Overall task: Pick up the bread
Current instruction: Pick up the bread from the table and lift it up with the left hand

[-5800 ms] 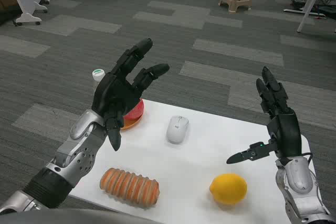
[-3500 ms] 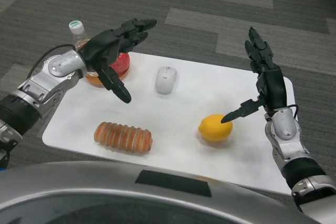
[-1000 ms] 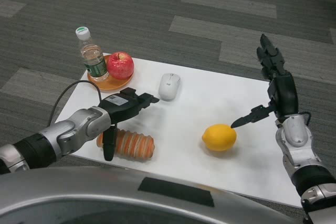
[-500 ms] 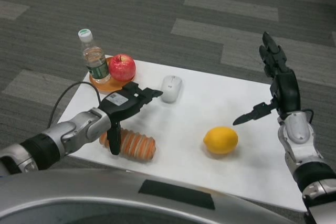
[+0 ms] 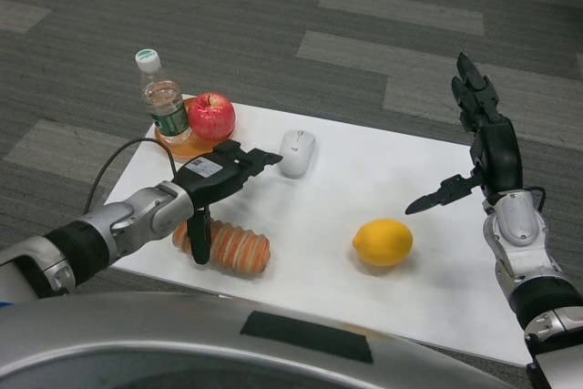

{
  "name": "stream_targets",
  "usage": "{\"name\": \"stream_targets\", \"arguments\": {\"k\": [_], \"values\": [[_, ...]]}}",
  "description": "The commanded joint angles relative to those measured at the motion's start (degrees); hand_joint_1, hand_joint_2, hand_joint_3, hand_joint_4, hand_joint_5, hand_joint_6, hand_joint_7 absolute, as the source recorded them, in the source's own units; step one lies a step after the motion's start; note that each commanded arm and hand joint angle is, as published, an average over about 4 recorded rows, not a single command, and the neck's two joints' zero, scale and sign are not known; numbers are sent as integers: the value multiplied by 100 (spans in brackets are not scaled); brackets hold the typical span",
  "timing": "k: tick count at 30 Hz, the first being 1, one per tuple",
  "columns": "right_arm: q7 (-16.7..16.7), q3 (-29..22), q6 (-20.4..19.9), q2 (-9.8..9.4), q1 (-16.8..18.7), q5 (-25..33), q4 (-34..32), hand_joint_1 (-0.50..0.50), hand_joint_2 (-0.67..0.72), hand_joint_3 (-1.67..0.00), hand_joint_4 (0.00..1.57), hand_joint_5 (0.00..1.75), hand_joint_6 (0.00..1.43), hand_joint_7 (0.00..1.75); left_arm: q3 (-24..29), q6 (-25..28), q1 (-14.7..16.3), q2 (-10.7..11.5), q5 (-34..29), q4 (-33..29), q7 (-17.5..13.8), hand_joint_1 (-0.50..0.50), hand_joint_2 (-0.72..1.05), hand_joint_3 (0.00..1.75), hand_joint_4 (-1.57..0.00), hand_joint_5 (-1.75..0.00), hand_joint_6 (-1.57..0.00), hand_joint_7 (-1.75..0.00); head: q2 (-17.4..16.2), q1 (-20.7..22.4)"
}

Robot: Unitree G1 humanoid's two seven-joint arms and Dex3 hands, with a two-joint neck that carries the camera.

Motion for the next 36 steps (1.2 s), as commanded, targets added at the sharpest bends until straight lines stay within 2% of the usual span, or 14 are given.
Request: {"name": "stream_targets", "arguments": {"k": [1, 3, 5, 9, 11, 15, 17, 21, 23, 26, 28, 30, 34, 36], "values": [[-25, -34, 2, 29, -98, 10, 33, -21, 22, 0, 0, 0, 0, 0, -51, -83, -95, -69, -143, 221, -98, 50, 36, 9, 0, -92, 0, -49, -13, 9], [-25, -34, 2, 38, -94, 10, 24, -21, 22, 0, 0, 0, 0, 0, -51, -135, -99, -109, -209, 274, -115, 50, 63, 9, 0, -92, 0, -49, -3, 10], [-25, -39, -2, 42, -80, 10, 11, -21, 22, 0, 0, 0, 0, 0, -46, -162, -104, -161, -306, 349, -137, 50, 74, 9, 0, -92, 0, -52, 6, 4], [-25, -47, -2, 51, -45, 10, -15, -21, 22, 0, 0, 0, 0, 0, 11, -298, -99, -302, -407, 516, -203, 50, 98, 9, 0, -95, 0, -89, 13, -8], [-25, -52, -2, 47, -28, 10, -37, -21, 22, 0, 0, 0, 0, 0, 68, -315, -99, -372, -394, 560, -261, 50, 103, 9, 0, -100, 0, -99, 17, -1], [-25, -52, -7, 47, 12, 10, -86, -21, 22, 0, 0, 0, 0, 0, 226, -320, -64, -495, -310, 590, -406, 49, 105, 9, 0, -103, 0, -138, 29, -4], [-25, -56, -7, 38, 34, 10, -116, -21, 22, 0, 0, 0, 0, 0, 367, -324, -11, -557, -196, 590, -449, 48, 105, 9, 0, -105, -1, -147, 41, 2], [-25, -61, -7, 29, 78, 10, -165, -21, 22, 0, 0, 0, 0, 0, 665, -390, 63, -667, 50, 590, -485, 47, 105, 9, 0, -113, -12, -157, 64, 13], [-25, -56, -7, 20, 95, 10, -182, -21, 22, 0, 0, 0, 0, 0, 771, -430, 76, -706, 173, 590, -485, 46, 105, 9, 0, -128, -18, -161, 71, 12], [-25, -45, -7, 7, 106, 10, -204, -21, 22, 0, 0, 0, 0, 0, 861, -428, 81, -737, 320, 584, -535, 44, 105, 9, -4, -162, -24, -164, 85, 18], [-25, -43, -7, -4, 111, 10, -220, -21, 22, 0, 0, 0, 0, 0, 951, -425, 81, -768, 426, 582, -568, 43, 105, 9, -12, -175, -28, -168, 95, 25], [-25, -43, -7, -15, 117, 10, -231, -21, 22, 0, 0, 0, 0, 0, 1061, -425, 81, -807, 511, 586, -581, 43, 105, 9, -25, -175, -31, -168, 100, 32], [-25, -34, -7, -34, 131, 10, -255, -21, 22, 0, 0, 0, 0, 0, 1298, -425, 52, -882, 687, 621, -577, 42, 105, 9, -65, -175, -31, -168, 102, 37], [-25, -34, -7, -43, 131, 13, -259, -21, 22, 0, 0, 0, 0, 0, 1424, -425, 37, -909, 760, 634, -573, 41, 105, 9, -77, -175, -31, -168, 102, 37]]}}
